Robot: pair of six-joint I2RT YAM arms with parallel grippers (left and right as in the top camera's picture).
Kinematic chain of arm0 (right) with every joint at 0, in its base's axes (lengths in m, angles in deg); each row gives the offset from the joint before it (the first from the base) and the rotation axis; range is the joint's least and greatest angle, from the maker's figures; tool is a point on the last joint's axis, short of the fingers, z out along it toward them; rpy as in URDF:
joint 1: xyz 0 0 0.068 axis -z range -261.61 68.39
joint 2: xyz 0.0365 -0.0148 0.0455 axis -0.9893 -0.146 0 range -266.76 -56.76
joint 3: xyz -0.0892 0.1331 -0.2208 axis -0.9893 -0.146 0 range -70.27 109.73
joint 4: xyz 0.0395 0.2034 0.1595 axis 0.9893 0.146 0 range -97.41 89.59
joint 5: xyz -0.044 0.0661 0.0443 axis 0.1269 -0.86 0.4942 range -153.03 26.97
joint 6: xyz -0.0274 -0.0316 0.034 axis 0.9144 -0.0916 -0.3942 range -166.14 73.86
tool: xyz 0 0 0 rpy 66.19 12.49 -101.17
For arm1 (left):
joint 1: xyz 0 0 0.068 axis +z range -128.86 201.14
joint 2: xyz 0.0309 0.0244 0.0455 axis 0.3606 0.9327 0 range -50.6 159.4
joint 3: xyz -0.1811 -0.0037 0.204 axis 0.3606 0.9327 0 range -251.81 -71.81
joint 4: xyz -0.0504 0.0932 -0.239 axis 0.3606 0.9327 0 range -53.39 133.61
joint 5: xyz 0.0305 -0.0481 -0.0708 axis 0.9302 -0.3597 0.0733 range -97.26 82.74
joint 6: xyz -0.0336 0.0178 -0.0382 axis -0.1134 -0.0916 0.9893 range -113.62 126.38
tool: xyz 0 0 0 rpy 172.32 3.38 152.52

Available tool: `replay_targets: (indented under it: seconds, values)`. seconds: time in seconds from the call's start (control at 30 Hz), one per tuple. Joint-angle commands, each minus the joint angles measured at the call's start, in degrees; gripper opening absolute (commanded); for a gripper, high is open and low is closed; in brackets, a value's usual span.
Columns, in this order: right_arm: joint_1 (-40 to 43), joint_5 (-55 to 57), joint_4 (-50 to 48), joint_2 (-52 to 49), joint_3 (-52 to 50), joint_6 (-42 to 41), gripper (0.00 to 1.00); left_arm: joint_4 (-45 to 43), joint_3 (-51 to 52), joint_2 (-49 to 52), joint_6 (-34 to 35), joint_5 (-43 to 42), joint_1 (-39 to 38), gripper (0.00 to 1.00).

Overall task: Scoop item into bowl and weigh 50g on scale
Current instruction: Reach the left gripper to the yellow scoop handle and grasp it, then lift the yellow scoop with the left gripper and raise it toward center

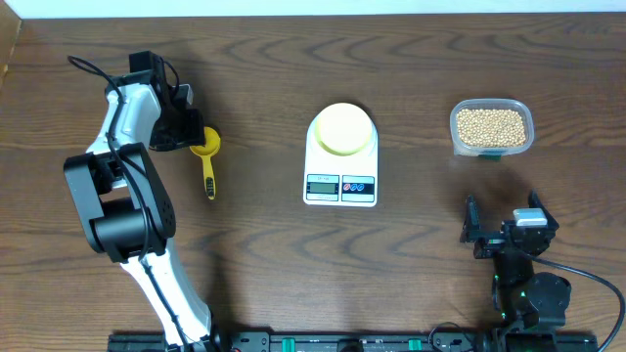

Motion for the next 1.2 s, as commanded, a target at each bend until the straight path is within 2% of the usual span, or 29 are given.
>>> replay_targets:
  seconds: [0.0,0.2,0.4,0.43,0.47,0.6,0.67,0.8,1.0,1.1,1.17]
  values:
    - [-0.42,0.04,0.17,0.35,-0.09,0.48,0.99,-1.18,0.76,0.79,0.44,-0.74,-0.09,0.45]
    - [-0.42,0.04,0.17,0.35,-0.09,0.48,0.99,-2.08,2.05,0.79,1.38,-0.72,-0.09,0.38]
    - [-0.42,0.04,0.17,0.35,-0.09,0.48,0.99,-2.12,3.43,0.79,3.56,-0.76,-0.09,0.27]
    - [-0.42,0.04,0.17,0.35,-0.09,0.48,0.99,-2.19,3.54,0.79,3.78,-0.76,-0.09,0.22]
    - [-0.42,0.04,0.17,0.35,-0.09,0.48,0.99,-2.19,3.56,0.79,3.78,-0.74,-0.09,0.08]
    - [-0.42,0.04,0.17,0.35,-0.09,0.50,0.99,-1.95,3.54,0.42,4.33,-1.68,-0.09,0.07]
    - [-0.42,0.04,0.17,0.35,-0.09,0.48,0.99,-2.16,3.37,-0.46,6.80,-2.01,-0.09,0.08]
    - [-0.42,0.04,0.17,0.35,-0.09,0.48,0.99,-2.27,2.14,-6.34,13.33,-1.99,-0.09,0.08]
    - [-0.42,0.04,0.17,0.35,-0.09,0.50,0.99,-3.48,2.12,-18.73,28.61,-1.99,-0.09,0.07]
    - [-0.42,0.04,0.17,0.35,-0.09,0.48,0.99,-3.58,2.12,-23.26,33.64,-1.99,-0.22,0.07]
    - [-0.42,0.04,0.17,0.35,-0.09,0.48,0.99,-4.66,2.12,-24.72,34.03,-1.99,-0.50,0.07]
